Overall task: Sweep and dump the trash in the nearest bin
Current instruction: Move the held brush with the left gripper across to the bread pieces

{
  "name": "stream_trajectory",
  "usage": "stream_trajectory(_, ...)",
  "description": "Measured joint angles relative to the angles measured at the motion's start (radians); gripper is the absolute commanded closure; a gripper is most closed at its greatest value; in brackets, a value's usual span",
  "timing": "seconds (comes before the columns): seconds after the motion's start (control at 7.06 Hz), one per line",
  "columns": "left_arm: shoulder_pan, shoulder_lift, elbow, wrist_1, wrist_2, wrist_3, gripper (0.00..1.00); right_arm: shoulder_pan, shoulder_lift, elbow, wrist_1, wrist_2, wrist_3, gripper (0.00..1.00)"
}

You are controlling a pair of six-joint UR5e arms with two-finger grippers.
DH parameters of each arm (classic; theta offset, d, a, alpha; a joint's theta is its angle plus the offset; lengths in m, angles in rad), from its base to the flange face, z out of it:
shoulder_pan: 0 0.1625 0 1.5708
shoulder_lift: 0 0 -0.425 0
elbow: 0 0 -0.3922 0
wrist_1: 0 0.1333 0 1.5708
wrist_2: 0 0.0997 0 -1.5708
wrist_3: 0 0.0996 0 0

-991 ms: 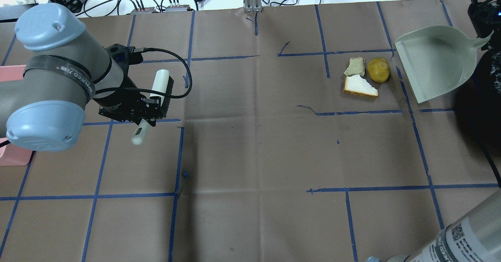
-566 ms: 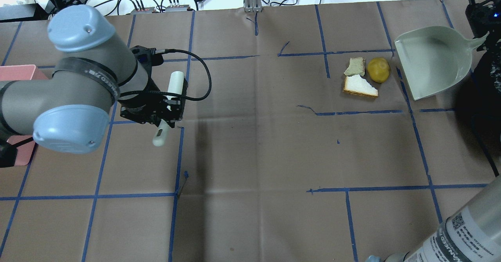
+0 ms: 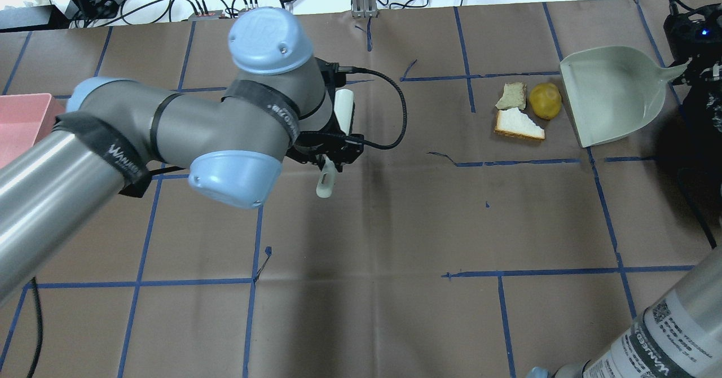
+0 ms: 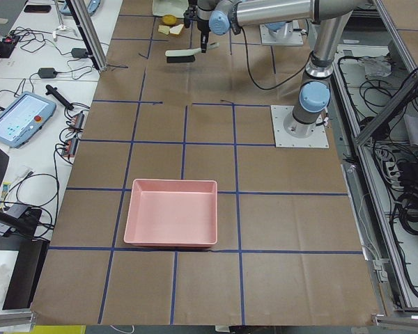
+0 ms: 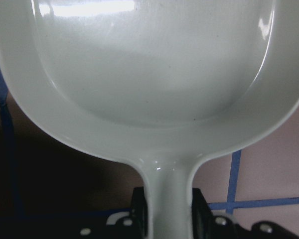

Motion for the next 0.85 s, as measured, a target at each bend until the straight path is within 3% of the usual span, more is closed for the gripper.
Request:
stream_trajectory(0.42, -0.141, -0.226, 0.190, 0.149, -0.001, -0.117, 1.00, -0.001, 0.018, 0.000, 0.023, 0.012, 0.002, 1.00)
stream_trajectory(0.85, -0.220, -0.382, 0.345, 0.173, 0.003, -0.171, 1.00, -0.001, 0.031, -0.003, 0.032, 0.011, 0.001, 1.00)
